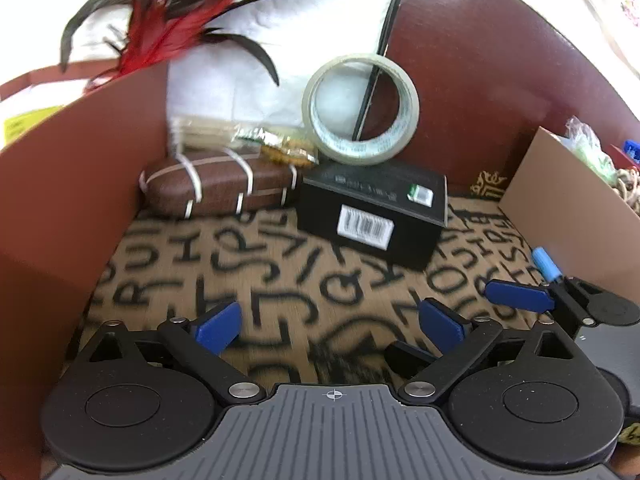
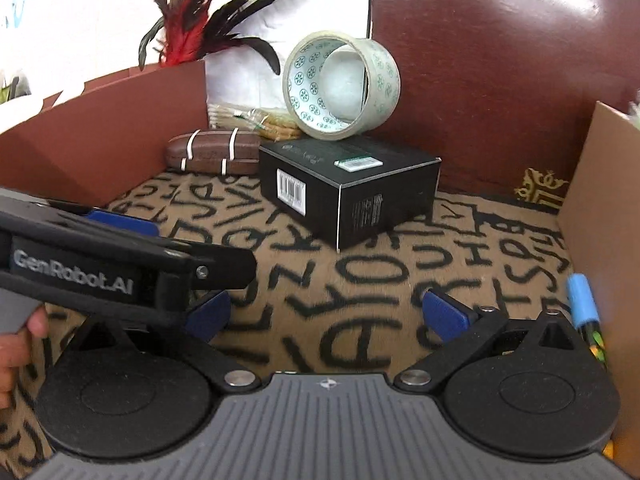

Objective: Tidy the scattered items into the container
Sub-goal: 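Move the right gripper toward the black box, then grasp the black box with the right gripper and lift it, then carry the black box with the right gripper toward the brown box, then lower the black box into the brown box and open the right gripper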

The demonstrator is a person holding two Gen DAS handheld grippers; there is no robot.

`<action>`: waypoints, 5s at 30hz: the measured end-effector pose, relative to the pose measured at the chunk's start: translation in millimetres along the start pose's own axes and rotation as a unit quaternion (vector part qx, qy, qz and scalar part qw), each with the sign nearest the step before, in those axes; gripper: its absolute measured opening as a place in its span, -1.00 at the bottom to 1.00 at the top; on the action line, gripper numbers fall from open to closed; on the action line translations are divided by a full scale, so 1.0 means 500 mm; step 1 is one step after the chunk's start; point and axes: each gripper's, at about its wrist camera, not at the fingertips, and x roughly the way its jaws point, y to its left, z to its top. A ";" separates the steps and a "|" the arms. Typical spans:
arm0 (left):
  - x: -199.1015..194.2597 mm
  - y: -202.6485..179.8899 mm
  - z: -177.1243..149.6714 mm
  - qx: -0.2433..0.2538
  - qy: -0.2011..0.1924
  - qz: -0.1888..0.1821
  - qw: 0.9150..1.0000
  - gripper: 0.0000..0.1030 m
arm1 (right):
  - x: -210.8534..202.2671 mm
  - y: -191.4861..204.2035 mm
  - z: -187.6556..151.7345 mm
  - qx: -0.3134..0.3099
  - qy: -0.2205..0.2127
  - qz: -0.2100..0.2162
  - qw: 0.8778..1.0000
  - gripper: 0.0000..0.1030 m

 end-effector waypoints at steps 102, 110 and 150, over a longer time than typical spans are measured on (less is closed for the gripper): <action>-0.371 -0.100 -0.268 -0.028 0.098 -0.098 0.990 0.64 | -0.386 0.190 -0.219 -0.110 0.043 0.103 0.988 0.62; -0.430 -0.079 -0.223 -0.029 0.045 -0.079 0.995 0.63 | -0.411 0.215 -0.166 -0.148 0.000 0.101 0.984 0.60; -0.265 0.401 0.278 -0.096 -0.085 0.033 0.991 0.63 | 0.062 0.368 0.409 -0.085 -0.039 0.180 0.979 0.61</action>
